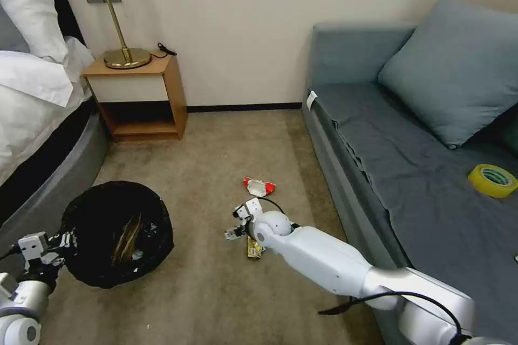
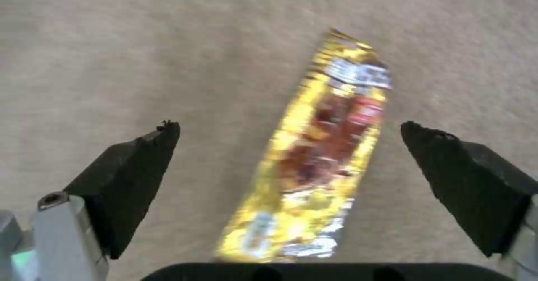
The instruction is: Pick up the trash bin, then pick up the garbage on the floor and place it into the trash bin.
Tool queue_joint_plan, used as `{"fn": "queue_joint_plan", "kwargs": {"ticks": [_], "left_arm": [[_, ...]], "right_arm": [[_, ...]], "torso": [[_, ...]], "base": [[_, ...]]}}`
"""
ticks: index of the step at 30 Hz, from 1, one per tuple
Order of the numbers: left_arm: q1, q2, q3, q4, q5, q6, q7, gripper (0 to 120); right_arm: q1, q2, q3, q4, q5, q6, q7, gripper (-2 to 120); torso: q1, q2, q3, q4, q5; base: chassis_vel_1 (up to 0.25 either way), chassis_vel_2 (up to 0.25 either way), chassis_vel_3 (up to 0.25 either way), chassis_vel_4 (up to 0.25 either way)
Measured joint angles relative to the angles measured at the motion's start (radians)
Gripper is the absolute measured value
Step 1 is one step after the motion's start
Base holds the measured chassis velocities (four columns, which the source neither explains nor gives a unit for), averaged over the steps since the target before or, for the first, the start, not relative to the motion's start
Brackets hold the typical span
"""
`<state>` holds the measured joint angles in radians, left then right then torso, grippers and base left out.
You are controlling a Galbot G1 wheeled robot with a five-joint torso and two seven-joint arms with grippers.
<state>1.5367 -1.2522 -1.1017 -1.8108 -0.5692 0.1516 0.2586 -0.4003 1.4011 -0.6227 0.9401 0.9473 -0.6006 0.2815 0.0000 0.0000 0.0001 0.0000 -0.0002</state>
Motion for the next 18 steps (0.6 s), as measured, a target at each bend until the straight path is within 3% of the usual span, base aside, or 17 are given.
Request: {"fn": "queue_joint_plan", "kwargs": {"ticks": [7, 18], "left_arm": [[-0.023, -0.002, 0.012, 0.011, 0.002, 0.002, 0.008, 5], [-0.033, 0.0, 0.02, 0.032, 0.008, 0.005, 0.027, 5]], "right_arm": [[0.021, 0.083, 0.066, -0.232, -0.125, 0.033, -0.117, 100], [0.002, 0.194, 0.169, -0.422, -0.316, 0.091, -0.238, 100]], "torso": [[0.0, 0.0, 0.0, -0.0001, 0.0], [0.0, 0.0, 0.0, 0.0001, 0.0001]], "base": [[0.0, 0.0, 0.0, 0.0], [0.0, 0.0, 0.0, 0.0]]}}
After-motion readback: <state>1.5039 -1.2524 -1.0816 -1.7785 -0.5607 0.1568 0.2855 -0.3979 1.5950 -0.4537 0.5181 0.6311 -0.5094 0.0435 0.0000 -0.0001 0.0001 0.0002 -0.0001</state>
